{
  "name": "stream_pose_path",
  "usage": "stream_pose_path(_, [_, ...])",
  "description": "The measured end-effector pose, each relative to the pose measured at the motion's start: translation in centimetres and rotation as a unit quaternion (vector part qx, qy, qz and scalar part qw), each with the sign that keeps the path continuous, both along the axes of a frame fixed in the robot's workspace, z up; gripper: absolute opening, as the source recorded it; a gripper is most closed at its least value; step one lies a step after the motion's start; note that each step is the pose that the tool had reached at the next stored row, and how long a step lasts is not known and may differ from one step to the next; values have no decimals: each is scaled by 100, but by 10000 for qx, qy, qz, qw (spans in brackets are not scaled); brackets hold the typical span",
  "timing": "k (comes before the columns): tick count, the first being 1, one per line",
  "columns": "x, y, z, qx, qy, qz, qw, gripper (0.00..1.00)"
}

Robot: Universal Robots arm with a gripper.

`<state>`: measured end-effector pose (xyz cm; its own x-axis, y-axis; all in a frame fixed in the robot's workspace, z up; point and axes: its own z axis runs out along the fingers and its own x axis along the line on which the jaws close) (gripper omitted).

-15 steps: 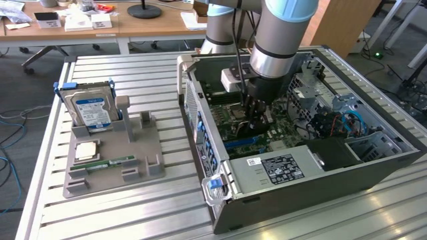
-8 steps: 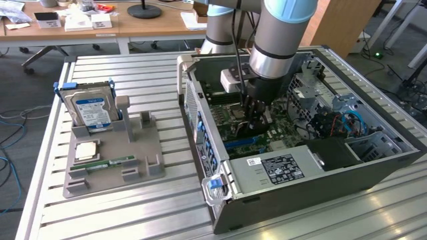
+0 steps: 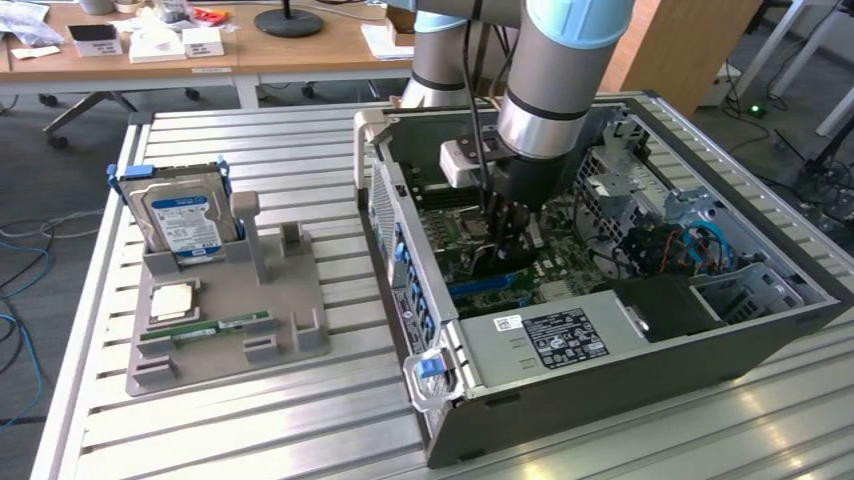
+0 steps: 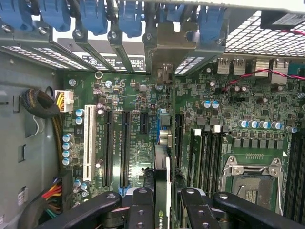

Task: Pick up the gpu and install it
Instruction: 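Insert the gpu into the slot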

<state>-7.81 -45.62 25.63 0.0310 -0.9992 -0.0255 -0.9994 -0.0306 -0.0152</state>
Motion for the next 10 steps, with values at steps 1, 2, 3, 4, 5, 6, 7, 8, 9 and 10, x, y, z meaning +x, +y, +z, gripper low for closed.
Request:
stream_pose_path(1, [0,0,-5,2,-1,2,10000,26])
stream_pose_path(2, [0,1,-10,2,-1,5,10000,26])
stream_pose_path(3, [0,0,-13,1,0,9,10000,26])
stream_pose_path(4, [-1,0,-17,0,0,11,10000,26])
stream_pose_path(5, [-1,0,-22,0,-1,15,10000,26])
stream_pose_path(6, [-2,0,-26,0,-1,17,10000,26])
stream_pose_path(7, [-3,0,-31,0,-1,20,10000,26])
stream_pose_path(8, [-4,0,-35,0,-1,23,10000,26])
stream_pose_path(9, [-5,0,-37,-1,-1,25,10000,26])
stream_pose_path(10, [-6,0,-39,-1,-2,27,10000,26])
